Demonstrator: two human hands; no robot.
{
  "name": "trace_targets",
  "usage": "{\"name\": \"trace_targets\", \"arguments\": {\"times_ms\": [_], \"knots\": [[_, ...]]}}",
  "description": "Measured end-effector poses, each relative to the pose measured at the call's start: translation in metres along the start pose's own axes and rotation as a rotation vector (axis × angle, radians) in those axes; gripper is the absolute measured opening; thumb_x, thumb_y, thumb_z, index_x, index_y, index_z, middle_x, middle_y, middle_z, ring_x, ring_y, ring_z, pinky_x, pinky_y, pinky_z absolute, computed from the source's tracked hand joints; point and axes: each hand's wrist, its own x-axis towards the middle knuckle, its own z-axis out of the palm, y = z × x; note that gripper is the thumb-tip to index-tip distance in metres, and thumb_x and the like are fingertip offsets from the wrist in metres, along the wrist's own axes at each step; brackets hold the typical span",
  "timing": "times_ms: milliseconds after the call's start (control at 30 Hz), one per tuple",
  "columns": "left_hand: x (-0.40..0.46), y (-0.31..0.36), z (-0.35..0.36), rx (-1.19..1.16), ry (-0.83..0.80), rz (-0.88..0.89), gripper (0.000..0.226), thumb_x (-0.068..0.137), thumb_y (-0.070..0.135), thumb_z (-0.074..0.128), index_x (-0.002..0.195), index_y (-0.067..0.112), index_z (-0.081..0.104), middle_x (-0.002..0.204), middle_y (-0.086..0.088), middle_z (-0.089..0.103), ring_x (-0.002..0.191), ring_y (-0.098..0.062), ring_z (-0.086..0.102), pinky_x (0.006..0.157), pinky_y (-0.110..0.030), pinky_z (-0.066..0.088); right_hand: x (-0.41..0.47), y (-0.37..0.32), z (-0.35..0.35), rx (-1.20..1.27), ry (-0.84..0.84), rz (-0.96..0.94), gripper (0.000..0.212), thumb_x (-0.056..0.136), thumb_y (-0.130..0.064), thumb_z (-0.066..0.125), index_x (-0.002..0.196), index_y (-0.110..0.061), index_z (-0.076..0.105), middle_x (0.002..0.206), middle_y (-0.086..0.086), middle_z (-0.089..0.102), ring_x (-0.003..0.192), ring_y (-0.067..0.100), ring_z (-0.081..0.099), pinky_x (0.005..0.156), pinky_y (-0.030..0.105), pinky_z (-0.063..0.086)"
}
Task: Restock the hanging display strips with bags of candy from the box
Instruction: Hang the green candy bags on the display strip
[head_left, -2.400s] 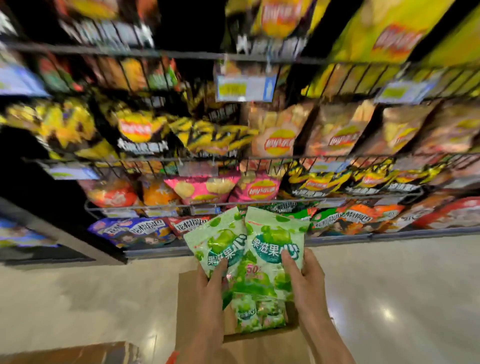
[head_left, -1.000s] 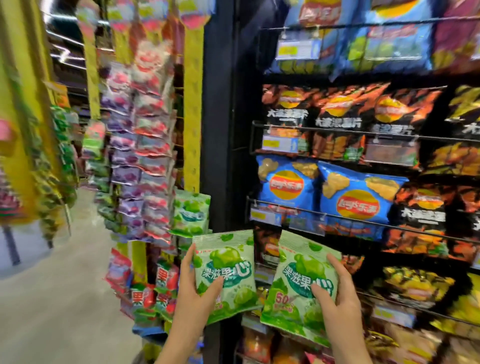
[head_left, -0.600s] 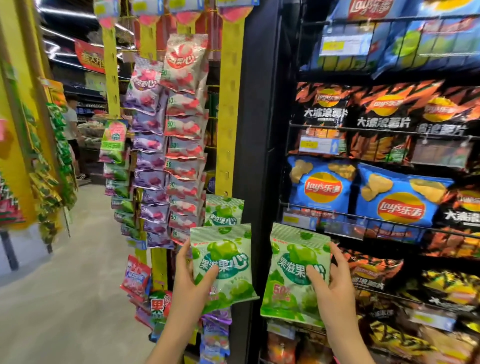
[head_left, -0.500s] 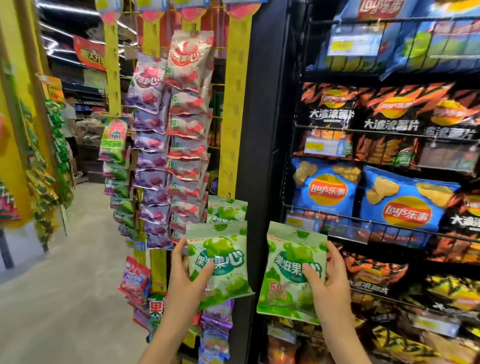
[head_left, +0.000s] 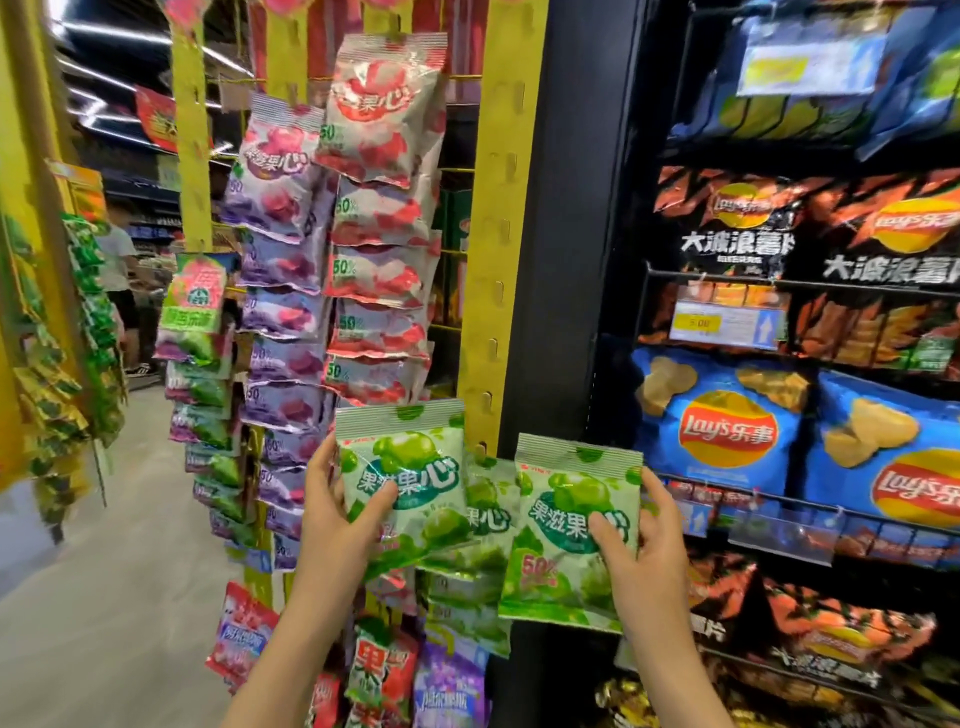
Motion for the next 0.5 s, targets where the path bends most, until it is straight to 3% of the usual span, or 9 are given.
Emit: {"name": "trace_targets", "arguments": {"times_ms": [67,167,233,300,367,433,500], "knots": [[0.018,-0.003,0.002,0.008,-0.002,0.016,0.07,0.088,0.016,0.062,0.143,0.034,0.023,0.151,0.011,0.022,0.141,-0.016,0.022,0.106,-0.045,0.037,0.014,0.002,0.007,-0.027,0.006,-0.019,0.057,0.088,-0.011,0.061,0.131,-0.037,0.033,0.109,-0.024,0.048,0.097,-0.011,0.052,0.075,0.011,0.043],[0.037,-0.005,0.004,0.014,-0.014,0.043,0.071,0.087,0.017,0.062,0.143,0.036,0.022,0.152,0.008,0.022,0.136,-0.011,0.026,0.085,-0.041,0.053,0.03,0.004,0.019,-0.06,0.011,-0.042,0.058,0.088,-0.011,0.061,0.129,-0.04,0.031,0.109,-0.024,0.05,0.092,-0.022,0.052,0.069,0.002,0.043],[0.049,-0.005,0.004,0.013,-0.021,0.06,0.072,0.087,0.019,0.063,0.142,0.04,0.022,0.153,0.006,0.021,0.134,-0.011,0.028,0.089,-0.046,0.051,0.037,0.008,0.028,-0.084,0.014,-0.065,0.06,0.088,-0.014,0.062,0.13,-0.043,0.031,0.12,-0.015,0.053,0.11,-0.006,0.052,0.083,0.01,0.045],[0.059,-0.005,0.005,-0.007,-0.021,0.076,0.072,0.087,0.019,0.063,0.142,0.041,0.021,0.154,0.007,0.02,0.136,-0.016,0.028,0.098,-0.052,0.045,0.042,0.01,0.036,-0.106,0.021,-0.078,0.061,0.088,-0.017,0.063,0.13,-0.047,0.03,0.133,-0.006,0.051,0.125,0.013,0.046,0.1,0.033,0.044],[0.065,-0.003,0.007,-0.013,-0.015,0.111,0.073,0.087,0.018,0.062,0.144,0.036,0.021,0.153,0.01,0.019,0.135,-0.012,0.026,0.103,-0.042,0.04,0.046,0.009,0.043,-0.122,0.03,-0.099,0.061,0.087,-0.019,0.063,0.127,-0.051,0.03,0.131,-0.004,0.053,0.123,0.017,0.05,0.1,0.045,0.045],[0.069,0.0,0.008,-0.024,-0.014,0.135,0.072,0.088,0.016,0.061,0.144,0.033,0.02,0.15,0.013,0.022,0.129,-0.004,0.026,0.097,-0.022,0.04,0.048,0.007,0.05,-0.131,0.038,-0.119,0.061,0.087,-0.016,0.063,0.126,-0.051,0.031,0.122,-0.008,0.058,0.113,0.012,0.057,0.096,0.043,0.049],[0.075,0.0,0.007,-0.047,-0.036,0.145,0.072,0.087,0.017,0.062,0.144,0.034,0.021,0.148,0.013,0.023,0.125,-0.002,0.026,0.099,-0.028,0.044,0.049,0.005,0.059,-0.141,0.043,-0.136,0.061,0.087,-0.014,0.063,0.124,-0.051,0.032,0.111,-0.015,0.061,0.101,0.004,0.061,0.09,0.04,0.052]]}}
